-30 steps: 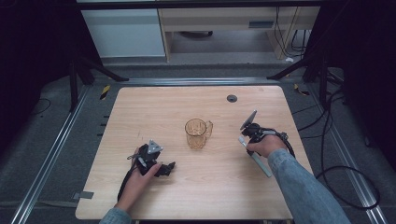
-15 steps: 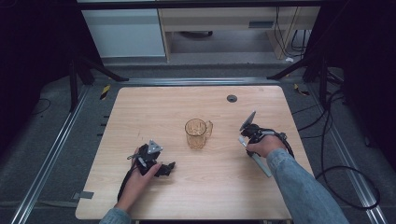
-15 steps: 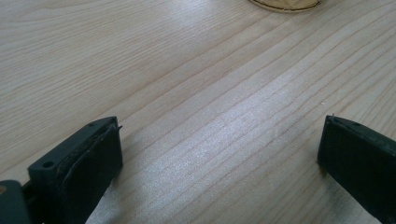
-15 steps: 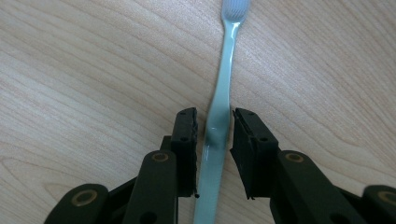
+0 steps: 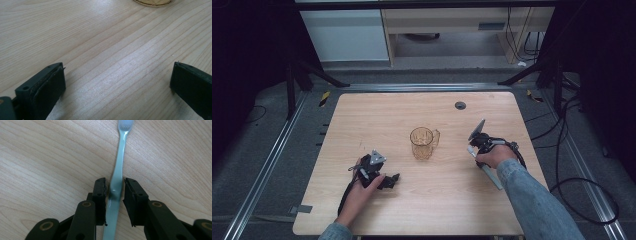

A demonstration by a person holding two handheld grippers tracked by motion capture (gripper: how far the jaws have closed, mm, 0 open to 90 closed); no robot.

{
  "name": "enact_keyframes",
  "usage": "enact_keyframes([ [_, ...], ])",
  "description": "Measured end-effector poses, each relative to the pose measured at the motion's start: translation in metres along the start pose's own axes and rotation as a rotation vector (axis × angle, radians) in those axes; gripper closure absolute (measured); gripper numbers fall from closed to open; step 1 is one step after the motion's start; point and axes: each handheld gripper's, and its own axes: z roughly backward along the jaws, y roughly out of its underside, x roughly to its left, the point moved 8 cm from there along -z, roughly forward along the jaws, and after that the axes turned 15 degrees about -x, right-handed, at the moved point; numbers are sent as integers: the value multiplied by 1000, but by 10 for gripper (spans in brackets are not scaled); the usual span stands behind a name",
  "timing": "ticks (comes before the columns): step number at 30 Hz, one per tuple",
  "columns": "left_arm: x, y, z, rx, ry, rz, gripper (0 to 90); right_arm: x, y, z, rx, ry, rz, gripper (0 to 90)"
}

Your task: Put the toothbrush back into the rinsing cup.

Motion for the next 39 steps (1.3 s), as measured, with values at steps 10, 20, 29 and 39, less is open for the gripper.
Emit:
enact_keyframes([
  [10,0,0,0,0,0,0,0,1,-2,-4,-2,-10,12,716],
  [20,0,0,0,-3,-1,3,0,2,-2,-3,12,-9,-27,725],
  [29,0,0,0,-3,-1,3,0,-1,-3,-4,9,-12,-31,726],
  [39,0,0,0,-3,0,3,0,1,-4,-3,27,-14,-51,732],
])
